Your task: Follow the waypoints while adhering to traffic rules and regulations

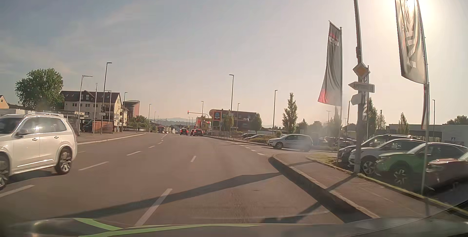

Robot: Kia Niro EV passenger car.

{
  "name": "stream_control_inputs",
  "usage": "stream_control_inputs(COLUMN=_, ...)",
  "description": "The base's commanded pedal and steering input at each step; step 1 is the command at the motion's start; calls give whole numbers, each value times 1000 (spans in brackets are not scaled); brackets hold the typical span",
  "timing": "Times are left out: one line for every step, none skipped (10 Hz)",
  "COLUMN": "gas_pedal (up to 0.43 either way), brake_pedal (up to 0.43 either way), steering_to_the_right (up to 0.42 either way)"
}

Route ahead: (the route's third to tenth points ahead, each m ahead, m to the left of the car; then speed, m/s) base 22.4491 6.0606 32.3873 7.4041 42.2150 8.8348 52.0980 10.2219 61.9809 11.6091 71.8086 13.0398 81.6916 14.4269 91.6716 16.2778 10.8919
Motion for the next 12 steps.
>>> stream_control_inputs(gas_pedal=0, brake_pedal=91, steering_to_the_right=-12)
stream_control_inputs(gas_pedal=0, brake_pedal=91, steering_to_the_right=-12)
stream_control_inputs(gas_pedal=0, brake_pedal=91, steering_to_the_right=-12)
stream_control_inputs(gas_pedal=0, brake_pedal=91, steering_to_the_right=-12)
stream_control_inputs(gas_pedal=0, brake_pedal=85, steering_to_the_right=-12)
stream_control_inputs(gas_pedal=0, brake_pedal=85, steering_to_the_right=-12)
stream_control_inputs(gas_pedal=0, brake_pedal=91, steering_to_the_right=-12)
stream_control_inputs(gas_pedal=0, brake_pedal=91, steering_to_the_right=-12)
stream_control_inputs(gas_pedal=0, brake_pedal=85, steering_to_the_right=-12)
stream_control_inputs(gas_pedal=0, brake_pedal=85, steering_to_the_right=-14)
stream_control_inputs(gas_pedal=0, brake_pedal=91, steering_to_the_right=-14)
stream_control_inputs(gas_pedal=0, brake_pedal=91, steering_to_the_right=-15)
